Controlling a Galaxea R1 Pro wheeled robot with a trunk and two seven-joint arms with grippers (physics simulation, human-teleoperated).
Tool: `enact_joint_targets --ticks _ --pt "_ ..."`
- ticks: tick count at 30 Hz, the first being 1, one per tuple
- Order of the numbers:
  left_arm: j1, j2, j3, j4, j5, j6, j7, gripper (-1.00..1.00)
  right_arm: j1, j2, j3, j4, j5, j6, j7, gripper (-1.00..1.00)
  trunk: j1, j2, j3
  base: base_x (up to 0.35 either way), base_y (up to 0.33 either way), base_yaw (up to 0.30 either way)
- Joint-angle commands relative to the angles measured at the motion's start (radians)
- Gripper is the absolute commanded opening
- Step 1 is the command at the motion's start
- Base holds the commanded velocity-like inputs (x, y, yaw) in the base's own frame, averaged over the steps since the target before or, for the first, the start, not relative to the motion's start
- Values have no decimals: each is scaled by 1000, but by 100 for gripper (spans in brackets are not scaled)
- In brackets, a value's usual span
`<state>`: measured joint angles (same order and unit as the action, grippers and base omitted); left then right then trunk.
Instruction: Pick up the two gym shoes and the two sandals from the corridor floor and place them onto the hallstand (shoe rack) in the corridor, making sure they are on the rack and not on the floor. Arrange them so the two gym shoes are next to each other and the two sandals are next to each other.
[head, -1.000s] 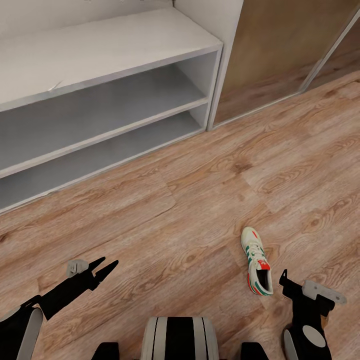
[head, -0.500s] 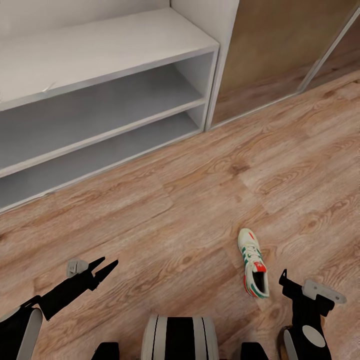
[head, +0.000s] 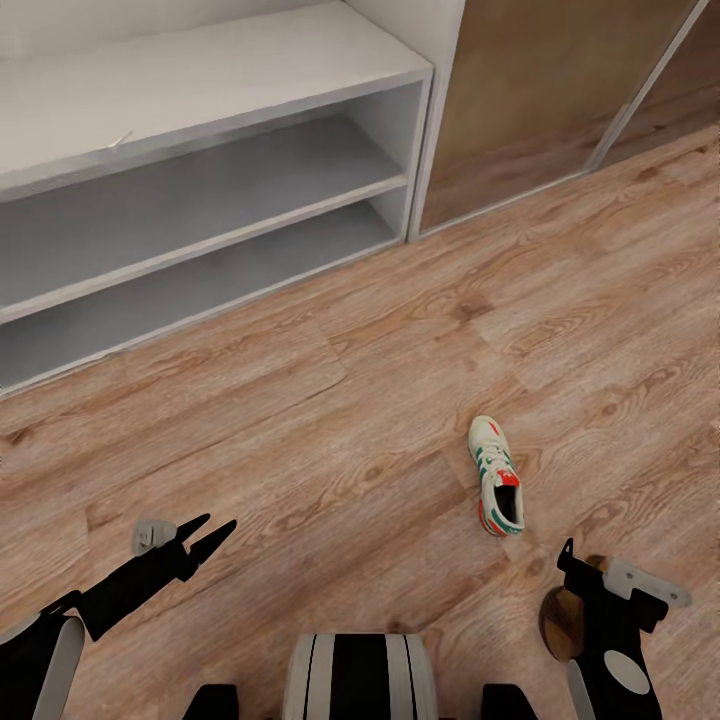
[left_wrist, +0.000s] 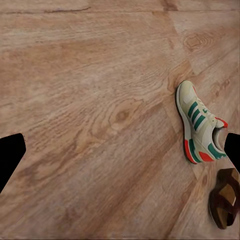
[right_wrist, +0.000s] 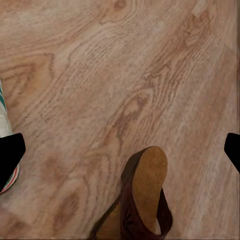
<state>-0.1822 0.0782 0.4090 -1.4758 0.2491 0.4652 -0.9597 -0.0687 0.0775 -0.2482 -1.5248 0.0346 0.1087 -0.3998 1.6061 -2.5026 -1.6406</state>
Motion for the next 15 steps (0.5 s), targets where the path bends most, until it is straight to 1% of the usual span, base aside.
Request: enact_joint_targets --ticks 1,3,6,15 --pt "0 0 1 0 6 9 -2 100 0 1 0 -2 4 8 -2 100 -1 0 0 -274 0 0" --pt "0 0 1 0 6 9 -2 100 0 1 0 -2 4 8 -2 100 -1 0 0 -201 0 0" --pt "0 0 1 0 6 9 -2 100 0 1 0 -2 4 8 -2 100 -1 0 0 -92 0 0" --pt "0 0 1 0 6 9 -2 100 0 1 1 -2 4 16 -2 100 -1 0 0 -15 0 0"
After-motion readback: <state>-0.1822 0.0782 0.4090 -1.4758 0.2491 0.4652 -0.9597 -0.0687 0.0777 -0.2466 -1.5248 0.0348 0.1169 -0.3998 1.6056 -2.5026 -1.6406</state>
